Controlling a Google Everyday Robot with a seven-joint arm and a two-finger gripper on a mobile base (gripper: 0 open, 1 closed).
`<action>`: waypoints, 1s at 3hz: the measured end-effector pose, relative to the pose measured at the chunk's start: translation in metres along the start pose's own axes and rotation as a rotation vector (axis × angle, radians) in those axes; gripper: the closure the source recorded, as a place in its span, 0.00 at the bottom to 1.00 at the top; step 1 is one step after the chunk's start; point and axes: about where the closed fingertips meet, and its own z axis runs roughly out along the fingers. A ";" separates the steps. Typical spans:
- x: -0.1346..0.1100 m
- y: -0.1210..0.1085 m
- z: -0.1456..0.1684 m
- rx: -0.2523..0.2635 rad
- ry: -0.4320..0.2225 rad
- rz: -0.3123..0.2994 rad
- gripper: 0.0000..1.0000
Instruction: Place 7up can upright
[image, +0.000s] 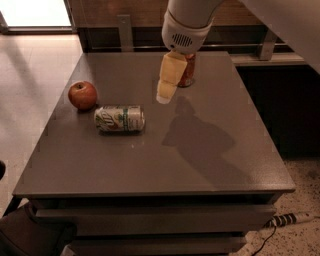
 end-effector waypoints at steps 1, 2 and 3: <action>-0.023 0.008 0.013 -0.016 -0.020 -0.028 0.00; -0.041 0.035 0.027 -0.061 -0.034 -0.107 0.00; -0.041 0.035 0.027 -0.061 -0.034 -0.107 0.00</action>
Offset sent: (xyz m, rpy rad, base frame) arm -0.0342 0.0772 -0.0435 -0.0073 0.0630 0.2185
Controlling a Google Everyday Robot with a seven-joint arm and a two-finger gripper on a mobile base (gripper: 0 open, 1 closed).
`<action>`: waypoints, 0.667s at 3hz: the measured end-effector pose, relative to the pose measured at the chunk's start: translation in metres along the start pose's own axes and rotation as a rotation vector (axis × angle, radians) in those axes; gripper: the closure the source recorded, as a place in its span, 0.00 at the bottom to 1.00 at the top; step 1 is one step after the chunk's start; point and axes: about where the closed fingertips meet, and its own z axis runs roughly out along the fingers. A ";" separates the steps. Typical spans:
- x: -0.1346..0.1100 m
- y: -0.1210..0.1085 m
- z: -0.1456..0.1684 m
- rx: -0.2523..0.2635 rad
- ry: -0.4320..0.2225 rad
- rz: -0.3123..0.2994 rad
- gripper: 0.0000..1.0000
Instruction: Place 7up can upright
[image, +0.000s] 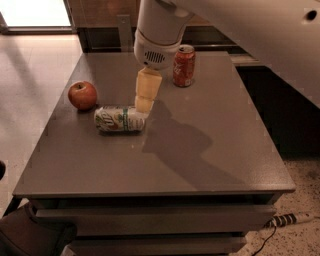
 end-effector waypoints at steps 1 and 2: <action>-0.013 -0.006 0.014 -0.048 0.019 -0.024 0.00; -0.029 -0.015 0.038 -0.115 0.040 -0.043 0.00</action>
Offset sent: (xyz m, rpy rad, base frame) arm 0.0496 0.0583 -0.0458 -0.0764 0.2016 0.0917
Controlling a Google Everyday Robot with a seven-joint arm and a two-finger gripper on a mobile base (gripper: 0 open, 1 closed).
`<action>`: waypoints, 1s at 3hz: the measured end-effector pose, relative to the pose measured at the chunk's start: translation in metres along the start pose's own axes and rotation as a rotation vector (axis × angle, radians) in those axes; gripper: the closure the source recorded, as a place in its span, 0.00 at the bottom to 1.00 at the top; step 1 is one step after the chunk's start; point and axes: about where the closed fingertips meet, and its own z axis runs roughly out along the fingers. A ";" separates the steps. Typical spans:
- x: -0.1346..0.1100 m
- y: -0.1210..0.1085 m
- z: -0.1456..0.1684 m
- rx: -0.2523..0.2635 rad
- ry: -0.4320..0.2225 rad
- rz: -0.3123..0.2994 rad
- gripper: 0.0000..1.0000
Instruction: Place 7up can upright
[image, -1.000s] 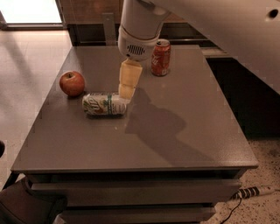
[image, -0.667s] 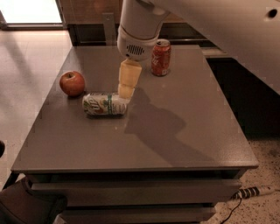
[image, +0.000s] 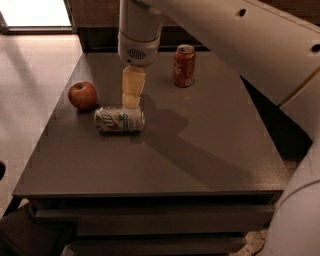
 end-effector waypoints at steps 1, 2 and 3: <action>-0.012 -0.003 0.020 -0.048 0.005 -0.004 0.00; -0.016 0.007 0.039 -0.083 0.010 0.009 0.00; -0.020 0.022 0.049 -0.091 0.029 0.026 0.00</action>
Offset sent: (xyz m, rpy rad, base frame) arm -0.0109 0.0294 -0.0601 -0.0246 0.1452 -0.0056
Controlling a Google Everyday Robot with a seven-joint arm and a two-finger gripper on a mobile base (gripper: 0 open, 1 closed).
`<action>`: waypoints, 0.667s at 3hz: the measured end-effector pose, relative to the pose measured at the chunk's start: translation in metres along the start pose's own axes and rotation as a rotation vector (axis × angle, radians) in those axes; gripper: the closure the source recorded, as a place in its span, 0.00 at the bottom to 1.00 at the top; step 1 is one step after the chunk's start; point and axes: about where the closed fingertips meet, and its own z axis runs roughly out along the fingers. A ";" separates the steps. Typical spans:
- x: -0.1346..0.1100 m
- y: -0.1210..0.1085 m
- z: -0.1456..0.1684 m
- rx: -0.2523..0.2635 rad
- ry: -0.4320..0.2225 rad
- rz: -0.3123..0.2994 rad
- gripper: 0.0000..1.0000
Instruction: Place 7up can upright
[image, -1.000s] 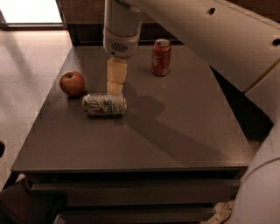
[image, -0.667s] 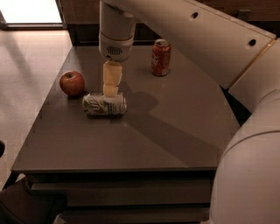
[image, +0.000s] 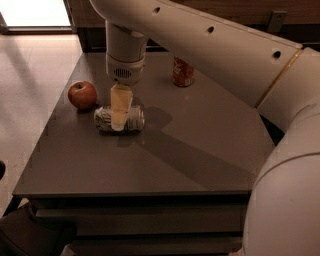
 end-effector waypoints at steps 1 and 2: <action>-0.008 0.018 0.009 -0.002 0.033 0.008 0.00; -0.017 0.036 0.021 -0.015 0.050 0.012 0.00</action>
Offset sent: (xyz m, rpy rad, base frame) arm -0.0548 0.0363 -0.0353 -0.0683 0.0444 -0.0190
